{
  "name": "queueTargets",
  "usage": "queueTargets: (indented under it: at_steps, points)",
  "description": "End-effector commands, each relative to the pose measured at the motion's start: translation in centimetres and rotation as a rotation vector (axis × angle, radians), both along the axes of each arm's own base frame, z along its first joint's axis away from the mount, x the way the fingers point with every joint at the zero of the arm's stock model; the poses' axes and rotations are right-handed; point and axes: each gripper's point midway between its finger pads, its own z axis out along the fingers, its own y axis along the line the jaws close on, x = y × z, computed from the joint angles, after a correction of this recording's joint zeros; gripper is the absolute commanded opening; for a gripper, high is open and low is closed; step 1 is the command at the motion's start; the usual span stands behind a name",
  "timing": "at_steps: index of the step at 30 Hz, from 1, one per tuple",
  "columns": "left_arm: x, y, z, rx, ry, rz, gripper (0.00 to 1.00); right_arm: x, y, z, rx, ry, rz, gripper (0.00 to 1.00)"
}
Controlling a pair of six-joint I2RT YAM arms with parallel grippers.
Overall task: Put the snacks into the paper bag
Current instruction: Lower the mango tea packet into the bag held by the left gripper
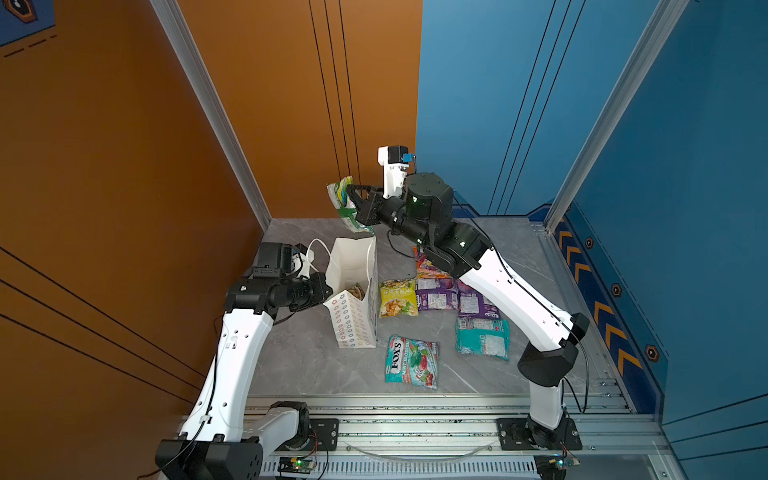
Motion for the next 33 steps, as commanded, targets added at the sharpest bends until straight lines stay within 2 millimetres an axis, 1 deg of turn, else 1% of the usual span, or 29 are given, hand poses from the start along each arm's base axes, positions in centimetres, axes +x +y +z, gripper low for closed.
queueTargets:
  at_steps: [1,4,7,13,16,19,27,33]
  points:
    - [0.0,0.0,0.1,0.007,-0.013,0.008,0.05,0.5,0.1,1.4,0.048,-0.023,-0.047,0.0]
    - [0.0,0.0,0.0,0.007,-0.014,0.008,0.05,0.9,0.7,0.7,0.051,-0.005,-0.058,0.0]
    - [-0.1,-0.1,0.0,0.006,-0.014,0.009,0.05,0.7,1.3,0.0,0.032,0.003,-0.077,0.0]
    - [-0.2,0.0,0.1,0.013,-0.02,0.016,0.05,-1.2,1.5,-0.8,-0.081,-0.044,-0.154,0.0]
    - [-0.1,0.0,-0.1,0.009,-0.019,0.019,0.05,-2.5,1.0,-0.7,-0.129,-0.096,-0.215,0.0]
    - [-0.1,0.0,-0.3,0.009,-0.018,0.019,0.05,-3.4,0.6,-0.8,-0.126,-0.11,-0.234,0.0]
    - [-0.1,-0.1,-0.2,0.011,-0.023,0.019,0.05,-3.5,-0.5,-2.7,-0.147,-0.072,-0.256,0.0]
    - [-0.2,0.0,-0.3,0.012,-0.023,0.017,0.04,-3.2,-1.8,-4.1,-0.167,-0.051,-0.297,0.0]
